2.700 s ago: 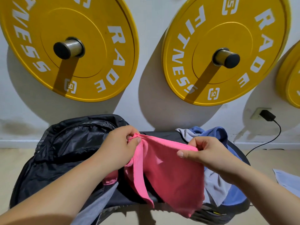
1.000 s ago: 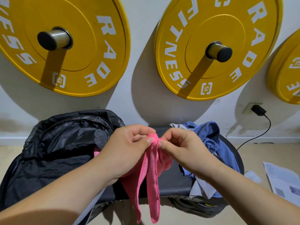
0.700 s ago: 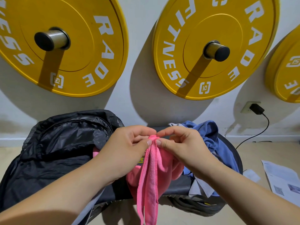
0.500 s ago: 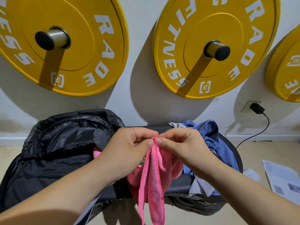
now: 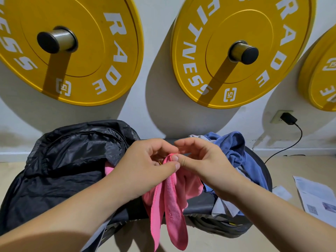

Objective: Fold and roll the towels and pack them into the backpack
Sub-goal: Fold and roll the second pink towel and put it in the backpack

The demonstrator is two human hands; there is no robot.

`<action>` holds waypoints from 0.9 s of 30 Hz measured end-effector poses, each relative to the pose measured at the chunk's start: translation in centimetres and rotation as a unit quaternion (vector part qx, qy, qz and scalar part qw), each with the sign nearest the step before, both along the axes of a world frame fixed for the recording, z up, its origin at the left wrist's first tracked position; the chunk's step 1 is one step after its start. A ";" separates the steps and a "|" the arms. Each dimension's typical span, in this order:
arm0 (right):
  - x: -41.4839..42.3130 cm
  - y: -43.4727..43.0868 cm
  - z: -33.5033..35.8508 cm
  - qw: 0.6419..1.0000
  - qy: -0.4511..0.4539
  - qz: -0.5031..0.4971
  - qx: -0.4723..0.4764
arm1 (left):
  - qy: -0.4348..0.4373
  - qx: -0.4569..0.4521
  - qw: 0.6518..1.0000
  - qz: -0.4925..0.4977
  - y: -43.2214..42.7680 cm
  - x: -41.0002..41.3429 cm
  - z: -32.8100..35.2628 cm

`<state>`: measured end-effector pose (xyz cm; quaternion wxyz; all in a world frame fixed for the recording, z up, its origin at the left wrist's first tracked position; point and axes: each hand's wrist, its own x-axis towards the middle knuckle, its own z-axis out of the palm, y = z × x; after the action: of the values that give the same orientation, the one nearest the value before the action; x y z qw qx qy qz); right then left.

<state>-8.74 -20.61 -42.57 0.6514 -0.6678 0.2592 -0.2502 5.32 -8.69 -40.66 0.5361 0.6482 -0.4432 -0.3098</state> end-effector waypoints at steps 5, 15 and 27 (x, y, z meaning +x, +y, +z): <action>-0.2 0.1 0.4 0.999 -0.013 0.044 0.009 | -0.070 0.001 0.997 -0.018 0.4 -0.1 0.6; -0.6 -0.1 1.3 0.972 0.148 0.123 -0.135 | -0.036 -0.092 0.990 0.100 1.2 1.6 2.9; -3.6 -4.6 -3.2 0.940 0.322 -0.012 -0.111 | -0.061 -0.047 0.980 0.184 0.2 5.3 -0.5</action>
<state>-12.38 -25.20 -45.73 0.4514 -0.7776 0.4341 -0.0570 10.66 -8.51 -41.20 0.5860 0.7106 -0.3617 -0.1447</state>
